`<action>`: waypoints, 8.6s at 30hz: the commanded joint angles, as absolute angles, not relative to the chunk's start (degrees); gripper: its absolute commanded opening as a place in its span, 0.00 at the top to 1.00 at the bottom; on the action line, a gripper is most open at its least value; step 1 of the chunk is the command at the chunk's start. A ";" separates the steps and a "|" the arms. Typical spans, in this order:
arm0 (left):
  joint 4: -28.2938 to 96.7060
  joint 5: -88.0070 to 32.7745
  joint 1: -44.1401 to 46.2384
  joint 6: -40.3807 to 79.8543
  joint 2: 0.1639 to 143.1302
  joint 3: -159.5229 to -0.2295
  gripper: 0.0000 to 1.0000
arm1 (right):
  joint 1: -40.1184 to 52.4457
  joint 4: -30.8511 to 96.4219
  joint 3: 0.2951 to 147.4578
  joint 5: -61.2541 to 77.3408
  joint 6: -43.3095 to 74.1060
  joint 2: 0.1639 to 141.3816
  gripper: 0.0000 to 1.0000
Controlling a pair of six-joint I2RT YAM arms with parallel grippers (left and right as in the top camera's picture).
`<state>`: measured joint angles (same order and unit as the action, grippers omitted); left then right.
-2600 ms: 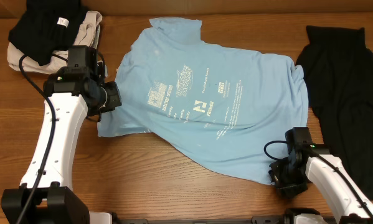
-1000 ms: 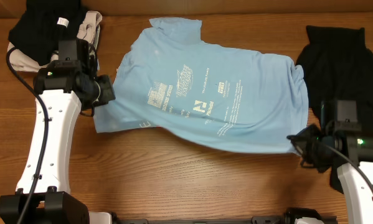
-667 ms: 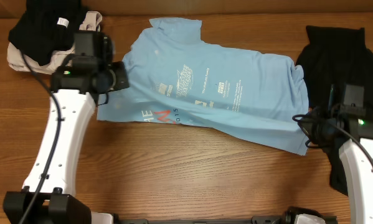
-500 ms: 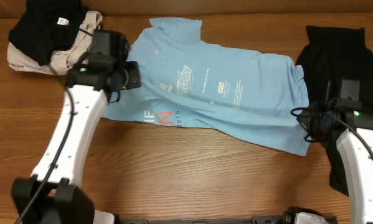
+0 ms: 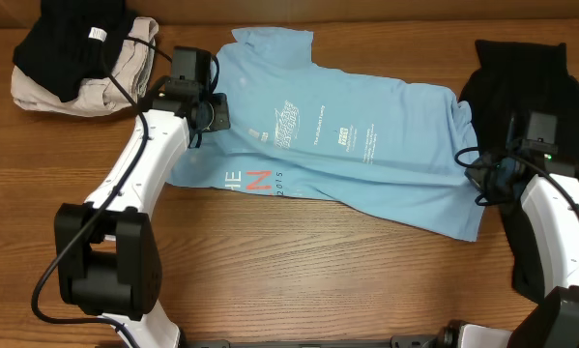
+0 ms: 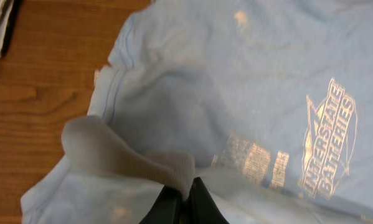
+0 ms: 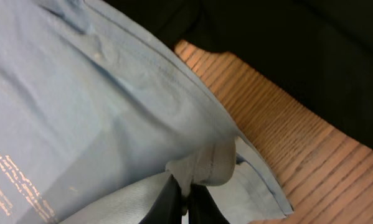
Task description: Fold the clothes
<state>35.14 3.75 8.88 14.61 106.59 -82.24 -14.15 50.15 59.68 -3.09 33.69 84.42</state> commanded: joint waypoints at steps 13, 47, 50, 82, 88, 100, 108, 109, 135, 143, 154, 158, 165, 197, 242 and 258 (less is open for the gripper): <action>34.41 5.04 8.62 13.69 105.36 -89.10 0.96 | -15.88 49.52 66.65 -1.43 29.47 81.38 0.96; 32.84 4.89 8.54 13.69 115.07 -90.50 0.96 | -15.90 47.33 66.39 -1.19 27.99 93.56 0.96; 39.66 4.95 8.05 13.69 112.05 -93.78 0.96 | -15.94 51.72 68.69 -1.10 26.70 90.59 0.96; 87.11 4.49 7.53 16.29 95.22 -100.75 0.96 | -15.94 89.43 70.24 0.08 28.10 57.39 0.96; 77.87 3.95 7.55 16.34 95.24 -91.94 0.96 | -15.92 84.84 65.04 0.49 28.10 63.35 0.96; 45.58 3.77 7.53 16.40 95.35 -76.31 0.96 | -15.94 71.61 64.90 0.97 28.51 80.82 0.96; 37.54 6.22 7.53 16.82 95.48 -75.88 0.96 | -15.92 62.48 64.90 0.99 27.53 87.09 0.96; 36.99 6.17 7.53 16.84 95.59 -75.88 0.96 | -15.92 61.43 64.90 0.97 26.98 87.26 0.96; 24.80 6.24 7.57 16.75 104.99 -75.90 0.11 | -15.92 48.25 63.96 1.06 25.67 90.50 0.37; 38.96 5.43 6.26 16.78 103.24 -84.55 0.00 | -15.99 55.35 67.64 1.43 24.99 89.95 0.05; 67.11 6.39 4.75 14.22 102.32 -88.44 0.00 | -13.61 64.47 70.46 7.77 22.15 86.59 0.03; 58.13 5.74 2.72 12.80 102.32 -78.35 0.00 | -11.51 64.40 70.46 7.68 20.71 86.59 0.03; 38.22 2.90 1.15 6.68 102.39 -66.92 0.05 | -9.13 63.70 70.46 7.60 20.69 86.63 0.03; 28.45 8.73 -4.43 12.05 105.65 -61.12 0.96 | -9.04 62.26 70.32 7.62 20.51 86.76 0.03; 37.10 -4.71 -6.15 10.24 107.42 -71.96 0.83 | -8.95 59.83 63.96 7.66 19.31 86.78 0.03; 33.82 -2.15 -2.31 10.76 118.48 -69.67 0.96 | -8.95 59.96 63.96 7.64 19.29 86.78 0.03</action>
